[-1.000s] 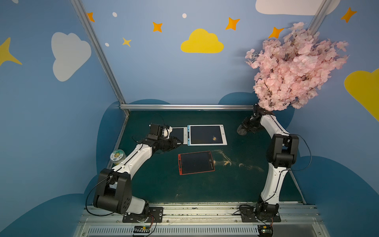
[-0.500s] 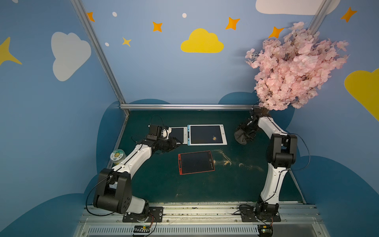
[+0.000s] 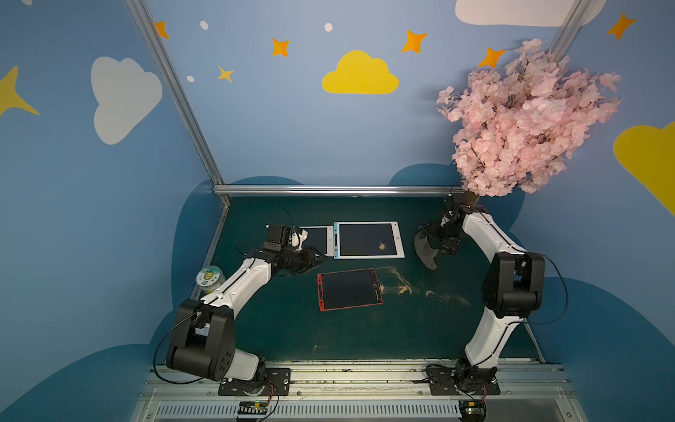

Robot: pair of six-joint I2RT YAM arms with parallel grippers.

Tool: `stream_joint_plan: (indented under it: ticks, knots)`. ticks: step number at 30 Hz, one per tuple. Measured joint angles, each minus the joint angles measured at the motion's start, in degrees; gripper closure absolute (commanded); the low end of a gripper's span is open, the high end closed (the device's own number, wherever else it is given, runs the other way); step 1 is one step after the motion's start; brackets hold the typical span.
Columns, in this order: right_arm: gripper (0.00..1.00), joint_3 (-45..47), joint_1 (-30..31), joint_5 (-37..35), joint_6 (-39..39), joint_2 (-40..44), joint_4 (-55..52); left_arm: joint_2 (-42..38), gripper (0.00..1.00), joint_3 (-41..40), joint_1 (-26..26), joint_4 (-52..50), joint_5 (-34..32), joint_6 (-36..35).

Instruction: Wipe the drawing tablet

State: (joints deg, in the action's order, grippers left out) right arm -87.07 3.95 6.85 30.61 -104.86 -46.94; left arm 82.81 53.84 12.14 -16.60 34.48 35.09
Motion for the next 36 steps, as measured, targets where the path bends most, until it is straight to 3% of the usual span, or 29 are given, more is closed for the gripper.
stream_joint_plan:
  ticks: [5, 9, 11, 14, 16, 25, 31, 36]
  knots:
    - [0.06, 6.51, 0.02, -3.10, 2.78, 11.85, 3.67, -0.02, 0.52, 0.46, 0.02, -0.70, 0.09, -0.44]
    - [0.06, 6.62, -0.96, -7.37, 5.14, 14.08, 4.07, -0.02, 0.52, 0.44, 0.02, -0.90, 0.33, -0.57]
    - [0.13, 6.91, -1.38, -6.84, 5.09, 13.77, 4.57, -0.02, 0.51, 0.44, 0.02, -0.90, 0.44, -0.55]
    - [0.25, 7.04, -1.05, -3.19, 4.63, 12.63, 5.35, -0.02, 0.50, 0.42, 0.02, -0.85, 0.48, -0.46]
    - [0.28, 7.04, 0.42, 1.31, 3.87, 11.02, 6.60, 0.02, 0.50, 0.31, 0.02, -0.68, 0.55, -0.09]
    - [0.27, 1.60, 15.39, 15.37, -3.72, -1.86, 4.92, 3.91, 0.49, -3.67, 0.02, 0.79, 1.75, 2.78]
    - [0.27, 1.55, 16.85, 20.35, -8.24, -4.61, 2.34, 5.40, 0.50, -8.63, 0.04, 1.27, 0.44, 5.01]
    - [0.29, 7.13, 18.64, 23.32, -10.84, -3.67, 2.36, 5.42, 0.51, -11.76, 0.74, 1.64, -0.02, 6.05]
